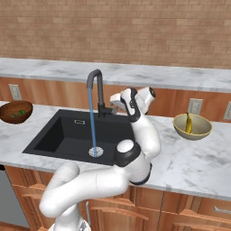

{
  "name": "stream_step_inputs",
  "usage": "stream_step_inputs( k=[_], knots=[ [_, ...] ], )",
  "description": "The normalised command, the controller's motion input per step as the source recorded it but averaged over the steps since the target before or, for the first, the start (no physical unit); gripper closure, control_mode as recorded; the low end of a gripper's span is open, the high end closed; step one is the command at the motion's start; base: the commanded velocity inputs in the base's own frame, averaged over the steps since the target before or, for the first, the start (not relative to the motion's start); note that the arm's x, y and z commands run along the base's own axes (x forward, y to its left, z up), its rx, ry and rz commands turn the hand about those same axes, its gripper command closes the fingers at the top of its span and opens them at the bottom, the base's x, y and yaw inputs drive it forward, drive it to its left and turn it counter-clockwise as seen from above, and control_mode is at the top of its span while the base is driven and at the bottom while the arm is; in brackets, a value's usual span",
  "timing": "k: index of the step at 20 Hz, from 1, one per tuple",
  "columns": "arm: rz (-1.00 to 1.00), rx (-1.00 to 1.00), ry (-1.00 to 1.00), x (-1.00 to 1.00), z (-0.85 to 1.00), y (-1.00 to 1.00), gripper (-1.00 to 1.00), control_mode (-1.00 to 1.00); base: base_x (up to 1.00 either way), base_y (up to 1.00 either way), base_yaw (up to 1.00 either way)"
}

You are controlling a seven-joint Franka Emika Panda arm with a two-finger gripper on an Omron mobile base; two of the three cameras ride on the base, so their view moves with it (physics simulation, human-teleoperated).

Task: Pick the avocados from the sink and place them in one bowl. Place the banana in the other bowl. Then turn off the sink faucet.

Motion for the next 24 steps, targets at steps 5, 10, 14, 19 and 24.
stream_step_inputs(
  k=[5,10,14,19,24],
  knots=[
    [-0.07,-0.06,0.0,0.17,-0.13,0.24,-1.0,-1.0,0.0,0.0,0.0],
    [-0.13,-0.07,0.0,0.41,-0.28,0.06,-1.0,-1.0,0.0,0.0,0.0],
    [-0.14,-0.01,0.0,0.55,-0.31,-0.04,-1.0,-1.0,0.0,0.0,0.0],
    [-0.1,0.0,0.0,0.52,-0.22,-0.01,-1.0,-1.0,0.0,0.0,0.0],
    [-0.04,0.0,0.0,0.54,-0.21,-0.12,-1.0,-1.0,0.0,0.0,0.0]
  ],
)
